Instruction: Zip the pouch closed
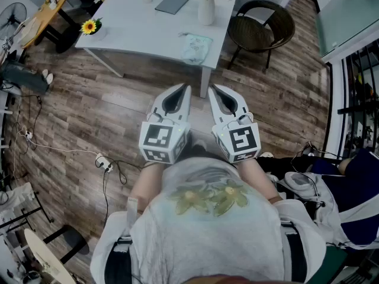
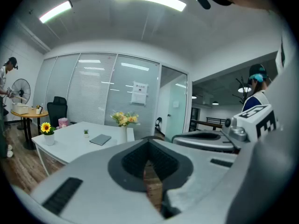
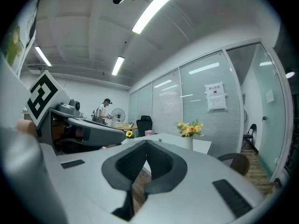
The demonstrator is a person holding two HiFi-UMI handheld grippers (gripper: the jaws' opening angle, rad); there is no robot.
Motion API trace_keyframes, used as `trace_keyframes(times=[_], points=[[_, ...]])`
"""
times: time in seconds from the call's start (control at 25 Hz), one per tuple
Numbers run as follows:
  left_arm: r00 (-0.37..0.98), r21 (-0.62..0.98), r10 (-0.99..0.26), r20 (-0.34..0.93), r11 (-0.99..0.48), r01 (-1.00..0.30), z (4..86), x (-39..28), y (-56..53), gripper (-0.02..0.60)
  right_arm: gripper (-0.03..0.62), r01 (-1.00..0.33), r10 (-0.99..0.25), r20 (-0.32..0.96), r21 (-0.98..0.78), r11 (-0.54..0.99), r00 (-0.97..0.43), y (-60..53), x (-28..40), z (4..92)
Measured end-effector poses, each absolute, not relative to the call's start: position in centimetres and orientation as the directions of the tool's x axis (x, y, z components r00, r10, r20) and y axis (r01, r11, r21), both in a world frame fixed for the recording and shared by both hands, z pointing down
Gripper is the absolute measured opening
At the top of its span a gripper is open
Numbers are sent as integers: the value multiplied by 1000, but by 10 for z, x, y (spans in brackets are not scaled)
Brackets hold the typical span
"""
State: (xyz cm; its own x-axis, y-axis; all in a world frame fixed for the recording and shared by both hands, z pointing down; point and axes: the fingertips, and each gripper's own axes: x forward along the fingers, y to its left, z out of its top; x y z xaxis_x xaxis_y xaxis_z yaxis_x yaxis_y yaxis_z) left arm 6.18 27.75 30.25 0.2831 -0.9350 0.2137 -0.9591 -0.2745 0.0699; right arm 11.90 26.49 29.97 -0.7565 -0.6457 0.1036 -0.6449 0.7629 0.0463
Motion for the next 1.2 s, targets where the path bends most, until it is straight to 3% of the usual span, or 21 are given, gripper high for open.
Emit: trace_keyframes(times=[0.96, 1.08, 1.2], points=[[332, 88, -908, 254, -320, -943, 329, 19, 184, 11, 37, -658, -639, 186, -58, 751, -746, 173, 94, 330], [376, 136, -892, 251, -352, -926, 333, 13, 163, 79, 118, -647, -625, 207, -60, 760, -753, 153, 85, 333], [439, 186, -863, 250, -402, -896, 337, 10, 144, 183, 146, -648, -624, 225, -52, 760, -749, 131, 83, 335]])
